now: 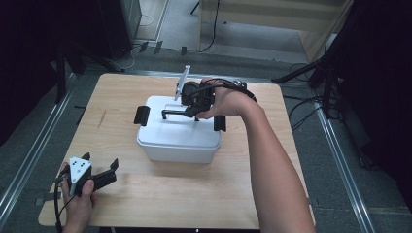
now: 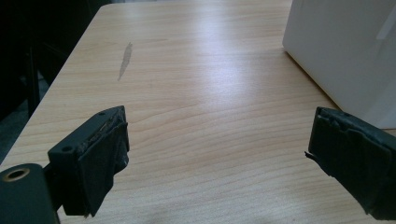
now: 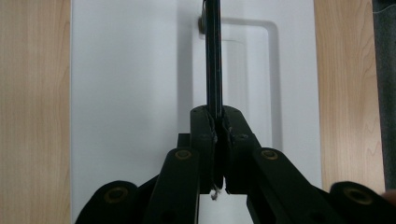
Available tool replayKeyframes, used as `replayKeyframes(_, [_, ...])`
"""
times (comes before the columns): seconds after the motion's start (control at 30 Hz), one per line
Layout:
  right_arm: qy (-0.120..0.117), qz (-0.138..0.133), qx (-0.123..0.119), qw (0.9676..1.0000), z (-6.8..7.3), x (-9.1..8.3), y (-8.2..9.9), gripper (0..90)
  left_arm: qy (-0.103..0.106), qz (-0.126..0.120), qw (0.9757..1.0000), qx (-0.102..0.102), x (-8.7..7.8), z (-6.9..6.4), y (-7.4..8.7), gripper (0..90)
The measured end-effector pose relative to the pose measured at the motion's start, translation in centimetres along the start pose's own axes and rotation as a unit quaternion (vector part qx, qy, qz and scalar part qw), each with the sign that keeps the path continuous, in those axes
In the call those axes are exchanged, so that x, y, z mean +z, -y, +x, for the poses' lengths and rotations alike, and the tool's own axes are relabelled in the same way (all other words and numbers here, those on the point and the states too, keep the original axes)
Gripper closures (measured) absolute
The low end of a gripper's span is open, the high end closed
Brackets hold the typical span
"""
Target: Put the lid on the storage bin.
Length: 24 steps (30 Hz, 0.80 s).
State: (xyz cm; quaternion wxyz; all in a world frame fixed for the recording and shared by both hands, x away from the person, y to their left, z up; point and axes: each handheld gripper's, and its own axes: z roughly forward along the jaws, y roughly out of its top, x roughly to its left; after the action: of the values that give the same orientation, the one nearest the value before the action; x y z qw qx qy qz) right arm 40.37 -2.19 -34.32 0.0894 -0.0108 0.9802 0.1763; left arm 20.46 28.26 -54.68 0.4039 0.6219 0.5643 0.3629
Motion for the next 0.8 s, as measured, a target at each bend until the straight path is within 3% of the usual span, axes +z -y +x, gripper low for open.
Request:
replayKeyframes(0.3, [-0.003,-0.006,-0.002,1.0,0.0,0.1,0.1,84.7,0.0,0.0,1.0,0.0,0.0,0.0,0.0,5.8])
replayKeyframes(0.47, [-0.012,-0.019,0.027,0.9994,-0.1,0.1,0.5,56.1,0.0,-0.002,1.0,-0.001,0.1,0.0,0.0,5.8])
replayKeyframes(0.57, [-0.015,-0.028,0.026,0.9992,0.1,0.0,0.8,42.3,0.0,-0.001,1.0,0.0,0.1,-0.1,0.0,5.8])
replayKeyframes(0.7, [-0.015,-0.016,0.022,0.9995,0.4,-0.1,1.1,25.2,-0.001,-0.001,1.0,0.0,0.1,-0.1,0.0,5.8])
replayKeyframes(0.8, [0.0,-0.017,0.029,0.9994,0.6,-0.5,1.3,13.3,-0.002,-0.001,1.0,0.0,0.1,-0.1,0.0,5.8])
